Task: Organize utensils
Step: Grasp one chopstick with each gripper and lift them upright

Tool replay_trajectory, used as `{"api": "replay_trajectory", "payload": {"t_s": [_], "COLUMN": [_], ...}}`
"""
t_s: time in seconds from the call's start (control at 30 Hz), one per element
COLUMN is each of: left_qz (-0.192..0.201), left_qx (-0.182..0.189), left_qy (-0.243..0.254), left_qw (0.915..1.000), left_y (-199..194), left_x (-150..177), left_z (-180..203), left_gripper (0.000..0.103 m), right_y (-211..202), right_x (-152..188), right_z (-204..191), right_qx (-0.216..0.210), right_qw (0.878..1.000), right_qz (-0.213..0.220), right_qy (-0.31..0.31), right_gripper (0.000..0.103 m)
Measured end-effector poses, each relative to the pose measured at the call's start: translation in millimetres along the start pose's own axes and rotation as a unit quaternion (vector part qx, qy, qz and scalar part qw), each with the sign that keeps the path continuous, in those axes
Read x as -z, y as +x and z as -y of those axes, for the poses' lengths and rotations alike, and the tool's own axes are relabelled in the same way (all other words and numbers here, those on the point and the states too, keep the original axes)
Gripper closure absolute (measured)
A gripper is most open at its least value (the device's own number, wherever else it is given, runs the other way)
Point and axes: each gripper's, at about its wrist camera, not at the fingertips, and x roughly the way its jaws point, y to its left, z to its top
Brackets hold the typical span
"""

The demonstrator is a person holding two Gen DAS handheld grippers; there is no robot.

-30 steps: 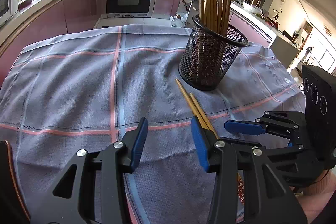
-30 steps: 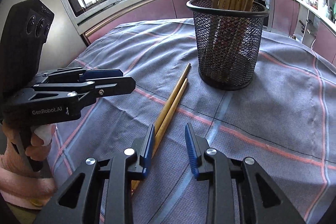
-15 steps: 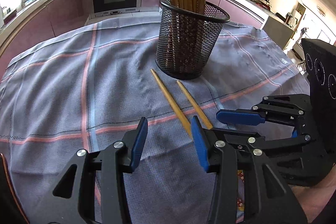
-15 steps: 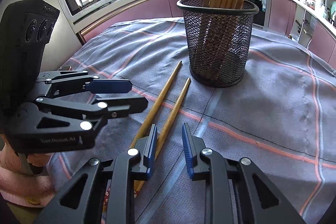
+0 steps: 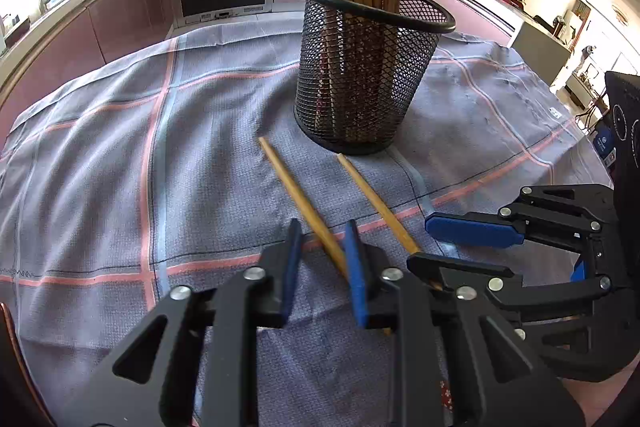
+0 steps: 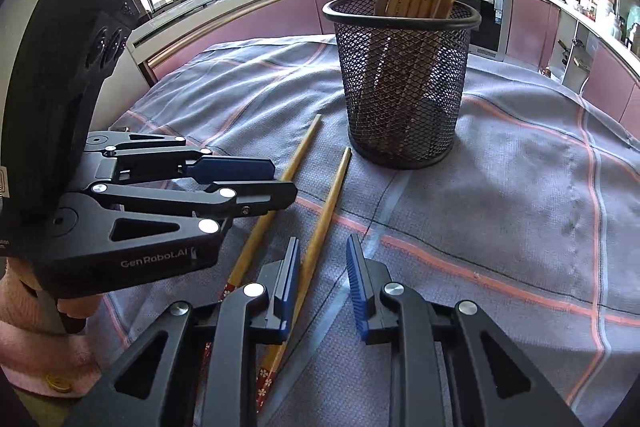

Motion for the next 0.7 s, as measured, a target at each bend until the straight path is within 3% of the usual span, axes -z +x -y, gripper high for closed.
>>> {"api": "replay_trajectory", "payload": {"t_s": [0.23,0.43,0.7], "left_qz": [-0.001,-0.001,-0.002], "left_qx": [0.010,0.004,-0.003], "left_qy": [-0.014,-0.017,-0.015], "left_qw": [0.9998,0.9998,0.9999], "left_y": [-4.4,-5.2,-2.7], "left_x": [7.2,8.2,4.3], "left_z": [-2.4,-2.7,-2.7], "left_gripper": [0.092,0.090,0.091], "right_y": [5.0,8.0,8.3], "right_x": [-5.4,-9.9,-9.4], "right_z": [-1.9,-3.4,0.0], "right_qx": [0.003,0.007,0.007], "right_qw": [1.000,1.000,1.000], "right_qz": [0.001,0.002,0.004], "right_qy": [-0.002,-0.007,0.001], "right_gripper": [0.083,0.084,0.095]}}
